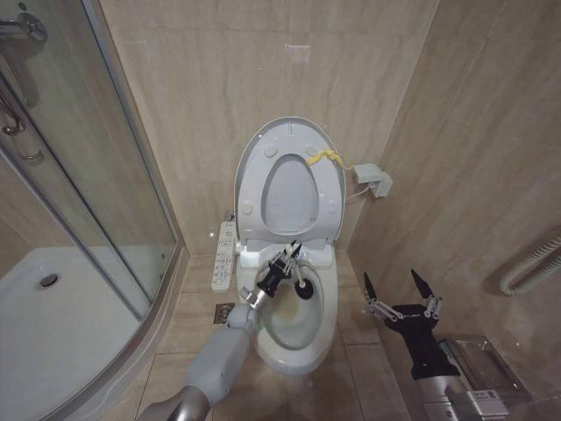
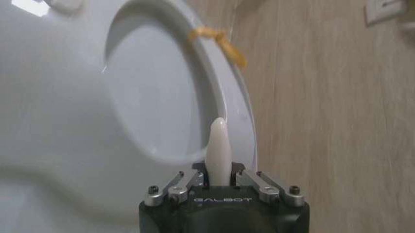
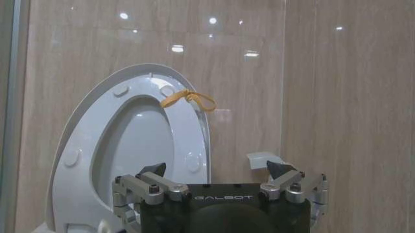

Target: Open the toilet lid, clean the toilet bowl with a toilet brush, close the toilet lid, and flush.

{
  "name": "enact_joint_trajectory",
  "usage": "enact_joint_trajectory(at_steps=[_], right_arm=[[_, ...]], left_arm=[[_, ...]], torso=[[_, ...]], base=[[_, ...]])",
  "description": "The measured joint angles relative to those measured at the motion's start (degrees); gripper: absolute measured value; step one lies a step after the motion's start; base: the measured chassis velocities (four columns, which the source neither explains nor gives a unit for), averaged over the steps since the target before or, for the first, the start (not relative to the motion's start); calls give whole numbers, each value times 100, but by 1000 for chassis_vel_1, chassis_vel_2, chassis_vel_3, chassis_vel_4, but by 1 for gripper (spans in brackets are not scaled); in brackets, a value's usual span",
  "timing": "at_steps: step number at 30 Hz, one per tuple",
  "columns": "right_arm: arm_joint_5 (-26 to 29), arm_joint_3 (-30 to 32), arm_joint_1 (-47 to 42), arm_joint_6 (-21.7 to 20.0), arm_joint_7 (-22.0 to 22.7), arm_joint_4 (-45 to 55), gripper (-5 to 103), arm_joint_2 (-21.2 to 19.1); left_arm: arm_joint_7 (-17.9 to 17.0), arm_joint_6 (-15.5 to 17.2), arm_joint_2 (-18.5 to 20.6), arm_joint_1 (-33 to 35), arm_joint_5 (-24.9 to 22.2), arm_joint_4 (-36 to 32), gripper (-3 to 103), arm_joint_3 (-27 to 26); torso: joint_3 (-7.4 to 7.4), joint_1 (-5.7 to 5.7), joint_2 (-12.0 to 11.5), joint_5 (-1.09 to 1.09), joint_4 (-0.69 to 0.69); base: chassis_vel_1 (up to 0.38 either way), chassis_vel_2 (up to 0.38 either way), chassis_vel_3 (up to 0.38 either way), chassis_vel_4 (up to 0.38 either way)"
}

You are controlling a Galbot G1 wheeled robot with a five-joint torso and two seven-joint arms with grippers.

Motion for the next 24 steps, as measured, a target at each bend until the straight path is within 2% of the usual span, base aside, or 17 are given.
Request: enact_joint_trajectory(at_steps=[6,12,20,24], right_arm=[[0,0,0,0,0,0,100,0],[0,0,0,0,0,1,100,0],[0,0,0,0,0,0,100,0],[0,1,1,1,0,1,100,0]], left_arm=[[49,-1,189,272,13,-157,22,-72],[-138,2,233,151,-2,-476,22,-130],[-125,2,-165,-125,-232,115,22,-163],[15,-8,-35,230,-274,242,22,-194]], torso=[[0,0,0,-1,1],[0,0,0,0,0],[0,0,0,0,-4],[-6,-4,6,9,8]], base=[[0,0,0,0],[0,0,0,0],[0,0,0,0],[0,0,0,0]])
